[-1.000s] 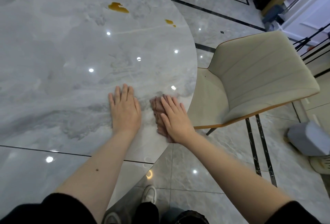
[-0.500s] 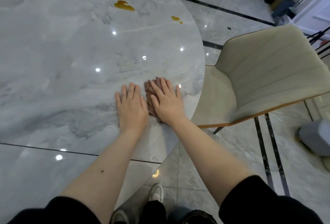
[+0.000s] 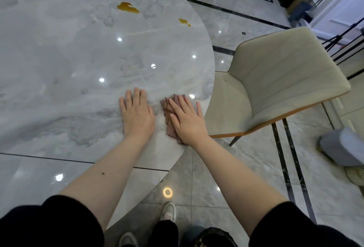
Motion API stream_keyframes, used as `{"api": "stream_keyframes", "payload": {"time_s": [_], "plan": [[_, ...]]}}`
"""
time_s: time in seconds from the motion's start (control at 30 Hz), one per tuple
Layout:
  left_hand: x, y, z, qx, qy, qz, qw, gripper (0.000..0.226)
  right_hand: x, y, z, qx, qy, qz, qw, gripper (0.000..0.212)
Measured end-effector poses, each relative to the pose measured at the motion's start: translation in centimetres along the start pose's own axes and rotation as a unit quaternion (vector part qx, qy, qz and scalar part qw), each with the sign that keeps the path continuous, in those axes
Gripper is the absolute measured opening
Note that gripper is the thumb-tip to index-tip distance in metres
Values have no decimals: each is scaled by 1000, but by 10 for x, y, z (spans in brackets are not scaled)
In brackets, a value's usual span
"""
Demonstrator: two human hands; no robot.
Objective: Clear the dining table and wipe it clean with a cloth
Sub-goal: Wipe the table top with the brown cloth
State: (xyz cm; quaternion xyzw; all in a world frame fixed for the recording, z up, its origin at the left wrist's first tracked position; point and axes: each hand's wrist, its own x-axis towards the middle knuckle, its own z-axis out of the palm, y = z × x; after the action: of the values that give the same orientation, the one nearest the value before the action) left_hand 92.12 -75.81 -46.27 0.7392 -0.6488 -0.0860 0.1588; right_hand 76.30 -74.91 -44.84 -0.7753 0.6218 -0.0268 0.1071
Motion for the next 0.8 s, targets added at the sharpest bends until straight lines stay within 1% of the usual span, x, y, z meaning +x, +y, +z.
{"api": "stream_keyframes", "payload": {"time_s": [0.2, 0.4, 0.6, 0.8], "plan": [[6, 3, -1, 26, -16, -9, 999, 53, 27, 9, -3, 16, 11, 26, 999, 50], [37, 18, 4, 25, -43, -53, 997, 52, 63, 25, -11, 26, 9, 24, 999, 50], [97, 36, 16, 46, -31, -69, 996, 56, 123, 49, -19, 23, 5, -26, 999, 50], [169, 67, 33, 50, -22, -46, 997, 54, 180, 82, -34, 11, -22, -88, 996, 51]]}}
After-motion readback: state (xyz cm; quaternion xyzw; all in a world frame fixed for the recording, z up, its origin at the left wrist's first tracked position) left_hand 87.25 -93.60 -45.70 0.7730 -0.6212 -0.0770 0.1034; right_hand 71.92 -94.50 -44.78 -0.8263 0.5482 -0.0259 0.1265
